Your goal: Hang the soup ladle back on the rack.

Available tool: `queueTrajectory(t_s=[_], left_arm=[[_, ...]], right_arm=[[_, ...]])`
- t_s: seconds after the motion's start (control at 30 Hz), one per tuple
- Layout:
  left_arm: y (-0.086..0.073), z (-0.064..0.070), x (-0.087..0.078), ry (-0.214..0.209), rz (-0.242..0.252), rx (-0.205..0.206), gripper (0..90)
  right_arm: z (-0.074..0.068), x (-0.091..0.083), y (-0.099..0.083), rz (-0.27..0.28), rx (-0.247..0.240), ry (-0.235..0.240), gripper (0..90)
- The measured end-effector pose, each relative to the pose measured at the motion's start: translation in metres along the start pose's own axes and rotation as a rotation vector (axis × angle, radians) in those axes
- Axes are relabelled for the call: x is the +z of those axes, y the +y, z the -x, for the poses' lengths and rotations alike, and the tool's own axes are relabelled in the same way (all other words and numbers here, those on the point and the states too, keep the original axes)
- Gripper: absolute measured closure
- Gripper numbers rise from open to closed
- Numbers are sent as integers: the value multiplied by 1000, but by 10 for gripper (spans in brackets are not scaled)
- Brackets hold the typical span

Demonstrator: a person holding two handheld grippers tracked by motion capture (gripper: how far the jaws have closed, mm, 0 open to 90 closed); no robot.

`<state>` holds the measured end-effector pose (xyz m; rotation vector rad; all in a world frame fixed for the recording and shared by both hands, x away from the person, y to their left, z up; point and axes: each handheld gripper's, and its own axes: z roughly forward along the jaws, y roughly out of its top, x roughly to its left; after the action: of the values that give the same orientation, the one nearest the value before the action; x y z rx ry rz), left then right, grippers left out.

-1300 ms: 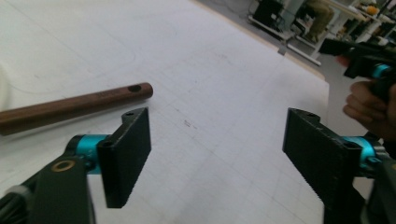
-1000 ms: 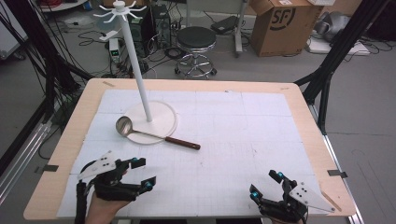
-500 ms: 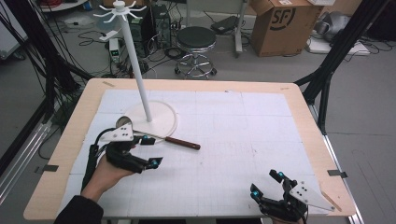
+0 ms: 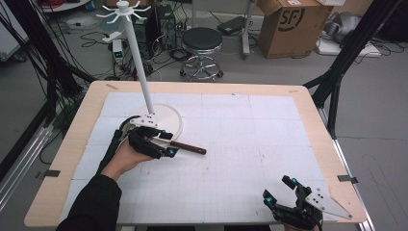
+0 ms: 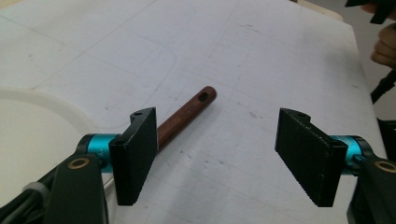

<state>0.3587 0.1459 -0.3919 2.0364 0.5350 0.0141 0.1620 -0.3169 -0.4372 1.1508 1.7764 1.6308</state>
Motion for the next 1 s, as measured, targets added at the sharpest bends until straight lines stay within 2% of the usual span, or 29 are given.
queueTrajectory(t_s=[0.13,0.2,0.37,0.47,0.5,0.53,0.57,0.6,0.67,0.7,0.8,0.93,1.0], left_arm=[[-1,-6,4,18,44,0,304],[-2,-8,9,10,42,1,307],[-10,-16,27,17,-58,10,314],[-12,-22,30,26,-74,0,317],[-8,-23,33,58,-129,32,305],[-3,-23,35,59,-151,51,303],[3,-24,36,41,-159,56,305],[9,-25,36,42,-157,69,312],[12,-28,35,8,-116,48,321],[10,-30,36,3,-125,42,322],[2,-34,42,-2,-205,49,319],[-2,-35,46,-34,-211,37,330],[-5,-35,49,-48,-248,50,343]], right_arm=[[2,4,0,0,13,3,103],[2,7,0,-6,8,7,104],[0,13,0,-17,4,13,103],[0,15,-1,-25,9,15,103],[0,15,-1,-29,13,15,104],[0,16,-1,-28,7,14,103],[0,16,-1,-30,10,13,104],[0,16,-1,-31,10,11,104],[0,16,-1,-26,13,10,103],[1,15,-1,-25,10,10,103],[2,11,-1,-18,16,5,104],[4,8,-1,-12,23,0,104],[5,8,-1,-8,24,0,103]])
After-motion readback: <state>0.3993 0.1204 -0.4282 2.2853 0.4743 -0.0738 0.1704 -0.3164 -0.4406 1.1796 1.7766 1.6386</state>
